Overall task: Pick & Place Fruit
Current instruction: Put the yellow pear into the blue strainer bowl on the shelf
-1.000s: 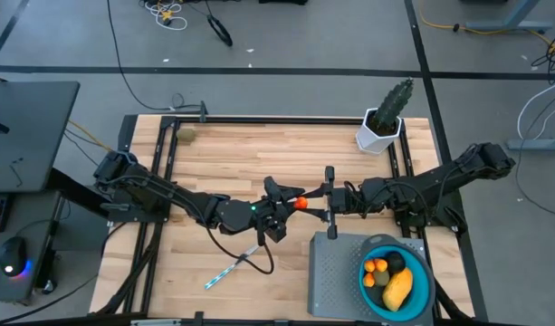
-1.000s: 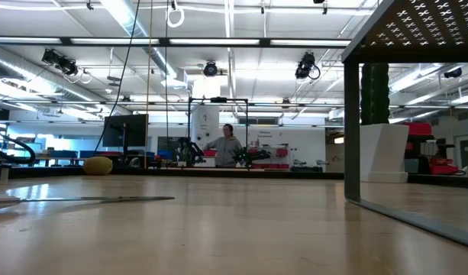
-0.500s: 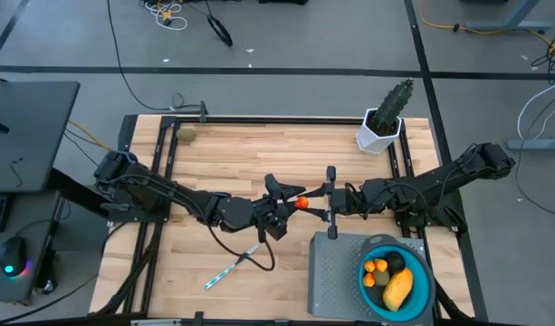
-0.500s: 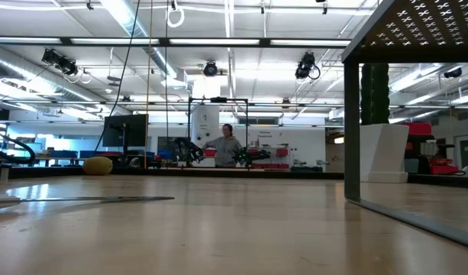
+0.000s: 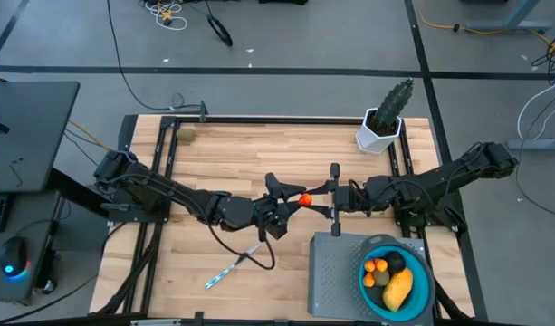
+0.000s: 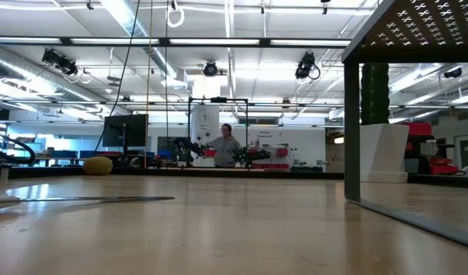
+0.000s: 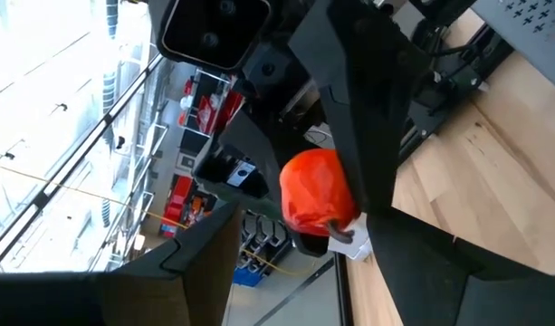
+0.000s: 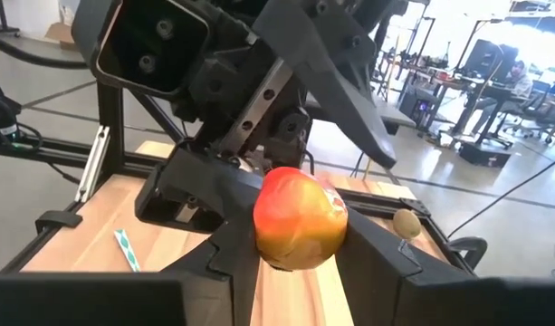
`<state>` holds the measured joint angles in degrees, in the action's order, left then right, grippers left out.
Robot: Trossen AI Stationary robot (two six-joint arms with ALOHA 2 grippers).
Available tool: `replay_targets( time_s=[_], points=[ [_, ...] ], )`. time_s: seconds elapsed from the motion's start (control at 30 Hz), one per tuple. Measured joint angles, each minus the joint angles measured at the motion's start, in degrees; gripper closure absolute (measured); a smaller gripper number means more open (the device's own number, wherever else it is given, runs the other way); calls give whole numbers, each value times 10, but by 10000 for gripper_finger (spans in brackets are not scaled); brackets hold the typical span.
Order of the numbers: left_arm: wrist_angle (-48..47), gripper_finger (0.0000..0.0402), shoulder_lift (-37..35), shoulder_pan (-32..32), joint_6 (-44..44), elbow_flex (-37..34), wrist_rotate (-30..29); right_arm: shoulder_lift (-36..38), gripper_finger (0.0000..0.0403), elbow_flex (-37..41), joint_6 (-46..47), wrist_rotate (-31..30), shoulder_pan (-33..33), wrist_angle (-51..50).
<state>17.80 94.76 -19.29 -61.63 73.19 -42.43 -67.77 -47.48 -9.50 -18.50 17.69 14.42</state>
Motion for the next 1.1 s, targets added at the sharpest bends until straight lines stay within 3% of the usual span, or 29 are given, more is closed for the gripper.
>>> replay_targets(
  time_s=[1.1],
  points=[
    [-6, 154, 2, -1, 10, -1, -1, 7, 269, -1, -5, 18, 19, -64]
  ],
)
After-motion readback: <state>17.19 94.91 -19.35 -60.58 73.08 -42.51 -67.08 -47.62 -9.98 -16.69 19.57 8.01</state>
